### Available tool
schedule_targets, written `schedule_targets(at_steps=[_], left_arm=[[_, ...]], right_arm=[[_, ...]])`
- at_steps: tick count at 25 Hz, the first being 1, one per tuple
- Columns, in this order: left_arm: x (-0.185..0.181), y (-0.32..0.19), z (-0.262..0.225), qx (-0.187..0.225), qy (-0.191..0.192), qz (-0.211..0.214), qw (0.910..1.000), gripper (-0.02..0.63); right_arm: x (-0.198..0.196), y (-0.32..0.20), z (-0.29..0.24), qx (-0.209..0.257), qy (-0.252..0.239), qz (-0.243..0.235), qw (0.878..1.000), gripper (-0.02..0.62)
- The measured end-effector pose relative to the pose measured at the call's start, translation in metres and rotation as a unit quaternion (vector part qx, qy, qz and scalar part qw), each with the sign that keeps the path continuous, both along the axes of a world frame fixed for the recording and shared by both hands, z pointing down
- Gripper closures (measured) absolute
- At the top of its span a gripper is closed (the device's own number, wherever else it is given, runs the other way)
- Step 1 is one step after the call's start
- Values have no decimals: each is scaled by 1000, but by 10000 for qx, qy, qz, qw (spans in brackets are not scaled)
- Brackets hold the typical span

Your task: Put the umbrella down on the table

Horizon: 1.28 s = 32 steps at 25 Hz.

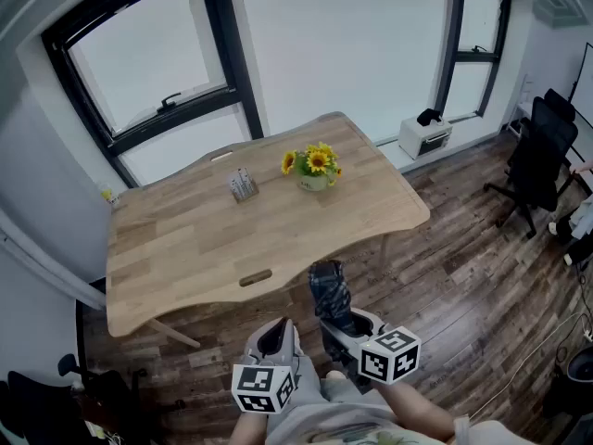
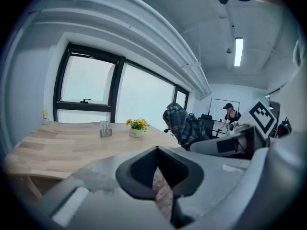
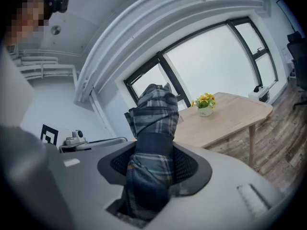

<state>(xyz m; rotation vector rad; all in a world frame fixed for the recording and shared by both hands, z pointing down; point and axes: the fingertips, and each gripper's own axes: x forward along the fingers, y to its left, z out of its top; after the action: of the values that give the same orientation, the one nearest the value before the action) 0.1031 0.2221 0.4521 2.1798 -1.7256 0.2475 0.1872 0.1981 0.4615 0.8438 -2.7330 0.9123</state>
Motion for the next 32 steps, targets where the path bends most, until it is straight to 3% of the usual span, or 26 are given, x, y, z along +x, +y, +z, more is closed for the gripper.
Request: schedule_targets(at_steps=[18, 32], left_arm=[[-14, -26, 4, -2, 94, 75, 9999, 606], [-55, -94, 6, 5, 182, 103, 9998, 606]], right_arm=[[-9, -31, -13, 7, -60, 197, 9998, 399], [-39, -104, -44, 290, -144, 345, 9989, 396]])
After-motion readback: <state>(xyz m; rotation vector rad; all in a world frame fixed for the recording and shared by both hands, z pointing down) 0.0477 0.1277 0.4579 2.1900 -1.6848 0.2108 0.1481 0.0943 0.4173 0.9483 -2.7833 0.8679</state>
